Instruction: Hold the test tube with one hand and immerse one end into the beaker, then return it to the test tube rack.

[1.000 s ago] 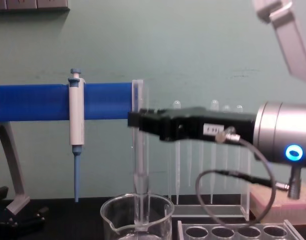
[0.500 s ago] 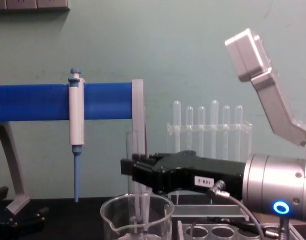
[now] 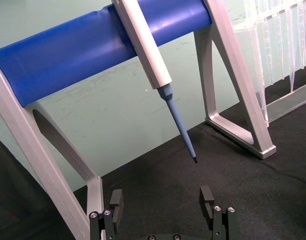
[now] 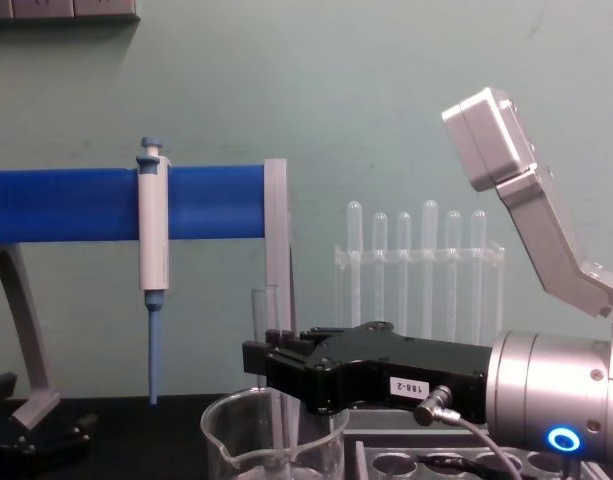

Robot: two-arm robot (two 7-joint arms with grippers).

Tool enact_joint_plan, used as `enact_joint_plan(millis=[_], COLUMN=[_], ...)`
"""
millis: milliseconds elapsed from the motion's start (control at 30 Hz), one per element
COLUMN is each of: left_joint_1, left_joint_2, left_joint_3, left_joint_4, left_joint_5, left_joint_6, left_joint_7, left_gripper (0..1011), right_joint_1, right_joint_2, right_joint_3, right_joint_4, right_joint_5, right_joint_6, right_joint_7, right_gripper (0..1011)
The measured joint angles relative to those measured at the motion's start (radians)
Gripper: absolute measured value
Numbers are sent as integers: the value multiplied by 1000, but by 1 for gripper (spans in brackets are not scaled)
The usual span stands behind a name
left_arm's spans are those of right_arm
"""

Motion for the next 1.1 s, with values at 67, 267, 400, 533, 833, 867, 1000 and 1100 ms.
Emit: enact_joint_plan(millis=[67, 267, 400, 533, 833, 867, 1000, 1100], left_joint_1=[0, 0, 0, 0, 0, 0, 0, 0], left_joint_2=[0, 0, 0, 0, 0, 0, 0, 0], left_joint_3=[0, 0, 0, 0, 0, 0, 0, 0], left_joint_4=[0, 0, 0, 0, 0, 0, 0, 0], left_joint_5=[0, 0, 0, 0, 0, 0, 0, 0], left_joint_6=[0, 0, 0, 0, 0, 0, 0, 0], left_joint_7=[0, 0, 0, 0, 0, 0, 0, 0], left_gripper=[1000, 1000, 1000, 1000, 1000, 1000, 1000, 1000], right_joint_1=[0, 1, 1, 2, 2, 2, 2, 2], right_joint_2=[0, 0, 0, 0, 0, 0, 0, 0], right_joint_3=[0, 0, -1, -1, -1, -1, -1, -1], right_joint_4=[0, -1, -1, -1, -1, -1, -1, -1], right_joint_5=[0, 2, 3, 3, 4, 4, 5, 5], right_joint_6=[0, 0, 0, 1, 1, 1, 1, 1], right_joint_7=[0, 0, 0, 0, -1, -1, -1, -1], right_gripper=[224, 224, 224, 224, 224, 224, 224, 224])
